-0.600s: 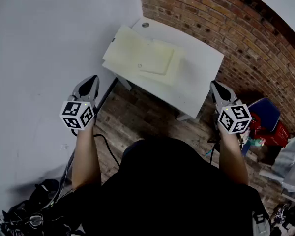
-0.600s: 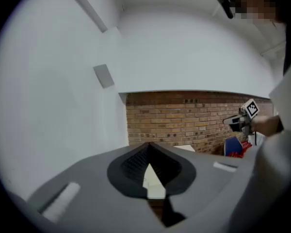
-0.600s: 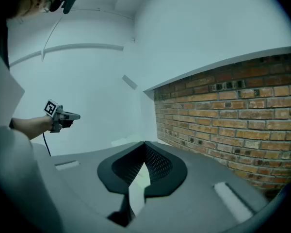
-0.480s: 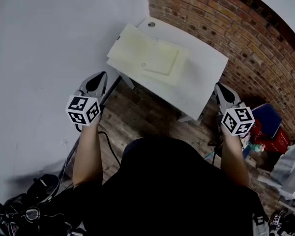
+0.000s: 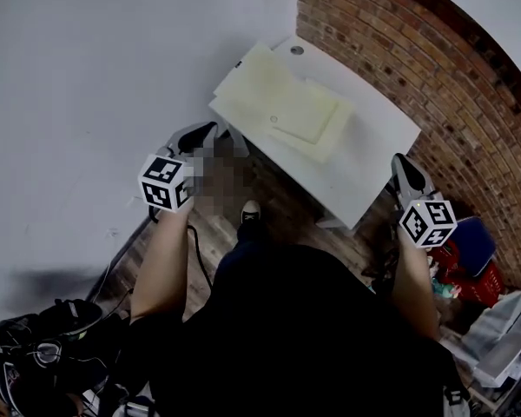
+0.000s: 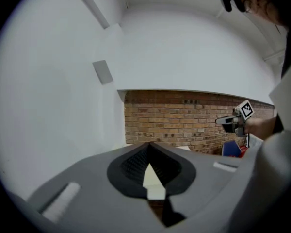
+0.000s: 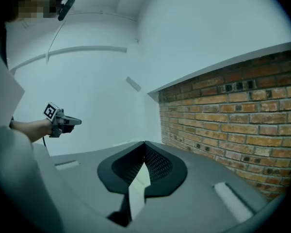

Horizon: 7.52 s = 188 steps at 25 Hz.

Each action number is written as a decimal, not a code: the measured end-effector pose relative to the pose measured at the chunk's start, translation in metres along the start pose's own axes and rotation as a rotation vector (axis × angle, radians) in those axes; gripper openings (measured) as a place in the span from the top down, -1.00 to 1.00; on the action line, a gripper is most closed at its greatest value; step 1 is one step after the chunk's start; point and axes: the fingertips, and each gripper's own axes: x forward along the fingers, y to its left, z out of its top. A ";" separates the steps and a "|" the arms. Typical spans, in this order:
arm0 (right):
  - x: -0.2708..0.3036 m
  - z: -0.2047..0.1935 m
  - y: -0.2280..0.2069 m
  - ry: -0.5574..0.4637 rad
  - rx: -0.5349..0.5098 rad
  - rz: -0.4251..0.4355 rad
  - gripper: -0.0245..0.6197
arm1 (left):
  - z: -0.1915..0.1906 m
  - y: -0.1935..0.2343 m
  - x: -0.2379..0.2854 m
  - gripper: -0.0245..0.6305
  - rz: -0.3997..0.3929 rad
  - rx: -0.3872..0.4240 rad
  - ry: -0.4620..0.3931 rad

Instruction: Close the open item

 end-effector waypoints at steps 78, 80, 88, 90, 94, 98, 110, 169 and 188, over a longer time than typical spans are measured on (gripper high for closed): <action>0.244 0.033 0.042 0.142 -0.044 -0.089 0.92 | 0.003 0.256 0.170 0.92 -0.102 -0.092 0.047; 0.248 0.033 0.044 0.151 -0.039 -0.092 0.92 | 0.004 0.261 0.173 0.92 -0.111 -0.094 0.044; 0.266 0.042 0.052 0.131 -0.029 -0.130 0.92 | 0.004 0.282 0.188 0.92 -0.153 -0.099 0.056; 0.271 0.043 0.053 0.126 -0.028 -0.138 0.92 | 0.004 0.285 0.193 0.92 -0.164 -0.097 0.060; 0.280 0.043 0.054 0.121 -0.022 -0.155 0.92 | 0.003 0.290 0.204 0.92 -0.189 -0.089 0.067; 0.291 0.041 0.057 0.129 -0.019 -0.166 0.92 | 0.003 0.295 0.214 0.92 -0.214 -0.086 0.070; 0.326 0.020 0.050 0.163 0.000 -0.202 0.92 | -0.004 0.308 0.243 0.92 -0.280 -0.090 0.092; 0.321 -0.062 -0.001 0.285 0.112 -0.234 0.92 | -0.173 0.254 0.364 0.52 -0.374 -0.110 0.560; 0.311 -0.086 0.002 0.346 0.125 -0.205 0.92 | -0.221 0.258 0.380 0.47 -0.332 -0.157 0.699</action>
